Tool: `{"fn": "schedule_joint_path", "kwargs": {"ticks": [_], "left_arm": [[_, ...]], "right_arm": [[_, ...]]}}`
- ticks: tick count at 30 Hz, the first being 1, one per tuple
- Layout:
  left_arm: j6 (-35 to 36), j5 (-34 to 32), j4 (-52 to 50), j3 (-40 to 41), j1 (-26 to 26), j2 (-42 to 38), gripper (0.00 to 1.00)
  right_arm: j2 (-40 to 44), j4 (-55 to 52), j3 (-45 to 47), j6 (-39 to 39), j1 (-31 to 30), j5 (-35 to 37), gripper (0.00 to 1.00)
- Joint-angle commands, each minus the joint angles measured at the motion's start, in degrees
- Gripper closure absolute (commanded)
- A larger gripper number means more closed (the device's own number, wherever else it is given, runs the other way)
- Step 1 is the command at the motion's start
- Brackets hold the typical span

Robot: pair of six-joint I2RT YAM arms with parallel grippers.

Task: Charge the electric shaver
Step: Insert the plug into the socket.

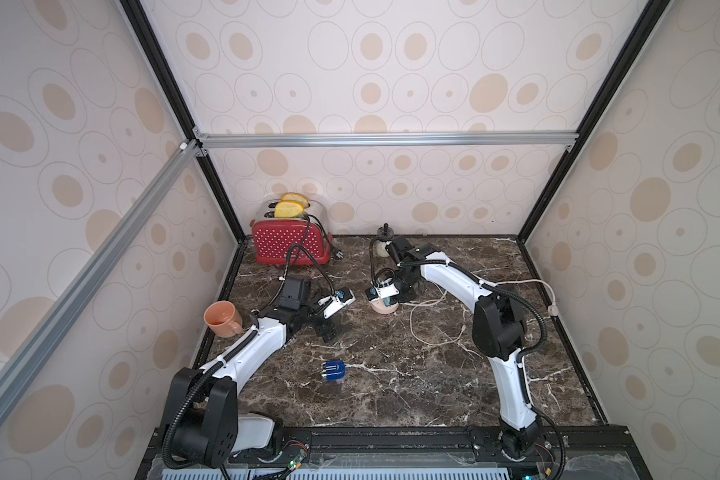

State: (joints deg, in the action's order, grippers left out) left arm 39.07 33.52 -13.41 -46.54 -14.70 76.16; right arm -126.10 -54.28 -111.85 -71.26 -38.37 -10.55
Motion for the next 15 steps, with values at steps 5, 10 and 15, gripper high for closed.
{"fn": "schedule_joint_path", "kwargs": {"ticks": [5,10,15], "left_arm": [[1.36,0.65,-0.91,-0.13,0.81,-0.88,0.01],[1.36,0.76,-0.83,-0.25,0.98,-0.66,0.01],[1.36,0.82,-0.83,-0.21,1.24,-0.67,0.01]], "right_arm": [[-0.90,0.50,0.12,-5.54,-0.32,2.62,1.00],[-1.41,2.85,0.14,-6.49,-0.35,1.05,1.00],[-2.65,2.07,-1.02,-6.86,-0.34,-0.23,1.00]]}}
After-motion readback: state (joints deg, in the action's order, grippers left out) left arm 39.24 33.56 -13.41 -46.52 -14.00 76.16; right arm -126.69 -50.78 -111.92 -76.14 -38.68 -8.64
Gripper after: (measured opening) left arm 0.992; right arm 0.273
